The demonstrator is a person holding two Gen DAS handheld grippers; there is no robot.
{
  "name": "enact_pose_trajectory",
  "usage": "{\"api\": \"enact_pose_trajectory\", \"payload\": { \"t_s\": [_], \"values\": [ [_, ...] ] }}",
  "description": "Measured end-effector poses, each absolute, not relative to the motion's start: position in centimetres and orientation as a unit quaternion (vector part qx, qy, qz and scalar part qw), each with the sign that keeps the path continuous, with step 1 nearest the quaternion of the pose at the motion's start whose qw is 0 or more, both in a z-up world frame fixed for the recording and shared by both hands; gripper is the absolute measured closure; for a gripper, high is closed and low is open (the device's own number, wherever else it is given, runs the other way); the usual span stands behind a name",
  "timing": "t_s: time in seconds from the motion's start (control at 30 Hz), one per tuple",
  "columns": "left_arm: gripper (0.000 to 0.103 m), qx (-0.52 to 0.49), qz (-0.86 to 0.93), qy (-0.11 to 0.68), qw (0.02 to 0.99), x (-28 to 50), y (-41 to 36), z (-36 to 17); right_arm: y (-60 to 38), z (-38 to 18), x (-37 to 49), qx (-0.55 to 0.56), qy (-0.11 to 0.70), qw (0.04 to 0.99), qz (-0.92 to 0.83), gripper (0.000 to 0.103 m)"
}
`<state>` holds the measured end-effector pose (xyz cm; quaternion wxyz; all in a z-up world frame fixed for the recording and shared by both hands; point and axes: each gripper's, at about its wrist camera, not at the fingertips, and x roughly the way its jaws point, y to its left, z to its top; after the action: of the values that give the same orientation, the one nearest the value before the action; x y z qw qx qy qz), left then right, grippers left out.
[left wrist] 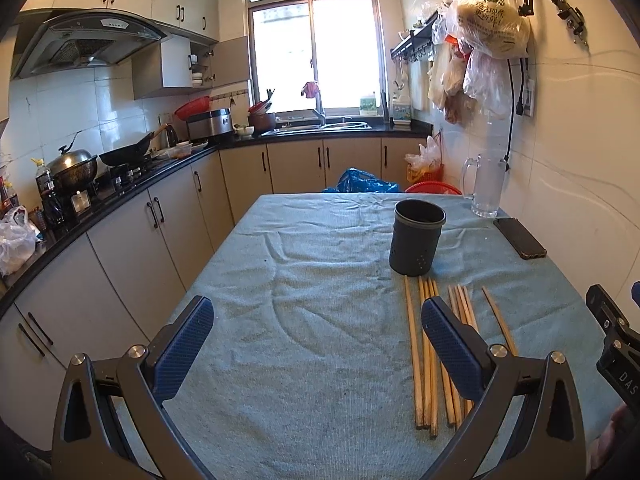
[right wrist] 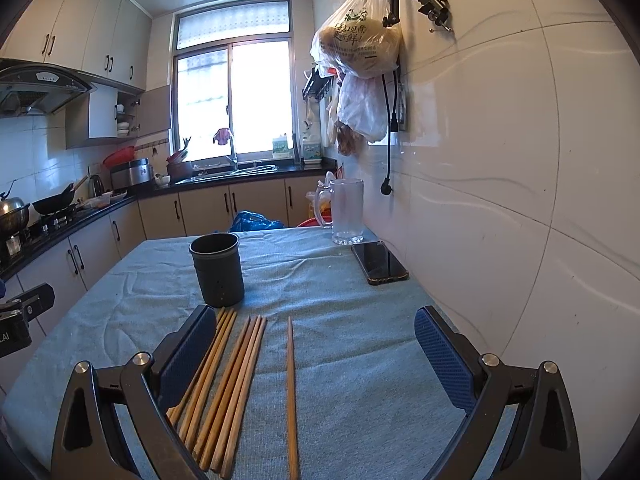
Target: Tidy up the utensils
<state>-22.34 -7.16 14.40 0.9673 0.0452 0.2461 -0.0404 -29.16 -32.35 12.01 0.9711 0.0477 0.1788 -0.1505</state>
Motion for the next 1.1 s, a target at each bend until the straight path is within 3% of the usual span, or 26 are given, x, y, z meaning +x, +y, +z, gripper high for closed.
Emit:
{"api": "enact_pose_trajectory", "payload": {
  "t_s": [0.63, 0.97, 1.0, 1.1],
  "values": [
    [0.000, 0.053, -0.051, 0.293, 0.953, -19.4, -7.6, 12.0, -32.8, 10.1, -27.2, 0.052, 0.210, 0.965, -0.145, 0.002],
    [0.000, 0.049, -0.117, 0.392, 0.911, -12.2, -8.6, 8.8, -35.9, 6.7, -22.9, 0.047, 0.312, 0.943, -0.100, 0.002],
    [0.002, 0.043, -0.127, 0.406, 0.904, -11.2, -8.9, 8.4, -36.4, 6.3, -22.3, 0.051, 0.325, 0.940, -0.093, 0.002],
    [0.019, 0.034, -0.155, 0.443, 0.883, -8.3, -10.6, 6.9, -37.7, 5.2, -20.3, 0.064, 0.358, 0.929, -0.066, 0.005]
  ]
}}
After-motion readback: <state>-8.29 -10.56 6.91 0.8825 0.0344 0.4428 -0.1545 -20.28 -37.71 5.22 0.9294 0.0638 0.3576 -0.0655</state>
